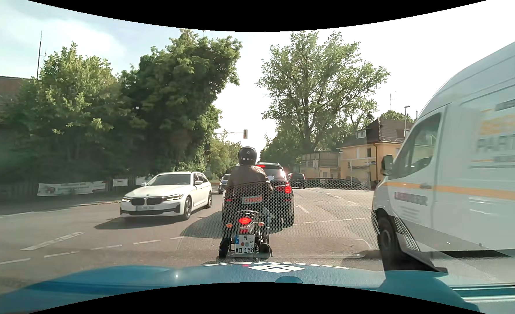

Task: Follow the waypoints while adhering to traffic rules and regulations

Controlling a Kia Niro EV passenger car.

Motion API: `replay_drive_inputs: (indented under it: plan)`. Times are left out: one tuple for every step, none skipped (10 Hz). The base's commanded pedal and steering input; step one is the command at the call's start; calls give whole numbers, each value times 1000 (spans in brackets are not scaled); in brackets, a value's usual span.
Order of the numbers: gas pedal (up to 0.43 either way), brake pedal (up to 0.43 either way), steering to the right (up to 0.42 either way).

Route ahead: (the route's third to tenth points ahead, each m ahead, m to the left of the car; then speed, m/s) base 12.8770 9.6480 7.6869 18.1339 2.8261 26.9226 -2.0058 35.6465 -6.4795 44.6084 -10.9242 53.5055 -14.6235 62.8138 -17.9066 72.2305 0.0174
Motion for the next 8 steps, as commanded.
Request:
replay_drive_inputs:
  plan:
    - [0, 262, -39]
    - [0, 262, -39]
    - [0, 256, -39]
    - [0, 238, -39]
    - [0, 287, -39]
    - [0, 311, -39]
    - [0, 305, -39]
    - [0, 305, -39]
